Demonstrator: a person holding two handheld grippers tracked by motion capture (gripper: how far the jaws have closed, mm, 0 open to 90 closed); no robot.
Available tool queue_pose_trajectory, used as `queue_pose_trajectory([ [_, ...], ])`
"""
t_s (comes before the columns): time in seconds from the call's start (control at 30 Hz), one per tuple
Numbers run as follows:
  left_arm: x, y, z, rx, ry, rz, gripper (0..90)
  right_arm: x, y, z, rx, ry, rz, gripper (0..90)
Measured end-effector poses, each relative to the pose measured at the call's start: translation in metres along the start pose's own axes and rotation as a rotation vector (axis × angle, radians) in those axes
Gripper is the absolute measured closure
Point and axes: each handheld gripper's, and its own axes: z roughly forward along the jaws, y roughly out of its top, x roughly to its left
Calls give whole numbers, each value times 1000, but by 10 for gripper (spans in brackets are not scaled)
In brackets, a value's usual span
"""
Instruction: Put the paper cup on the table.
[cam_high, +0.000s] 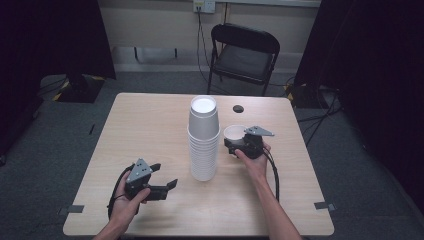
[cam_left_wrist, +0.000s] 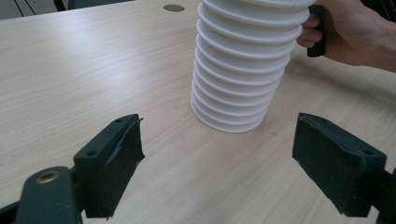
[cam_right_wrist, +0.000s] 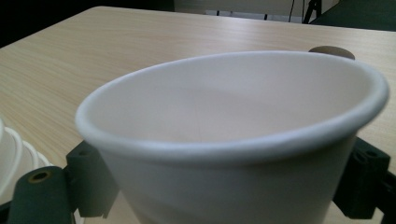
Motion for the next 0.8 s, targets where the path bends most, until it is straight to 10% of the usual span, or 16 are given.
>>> queue_pose_trajectory([
  [0.8,2,1,-3,-5,22,-13,159,0,-17,-21,49,2,-51,130],
])
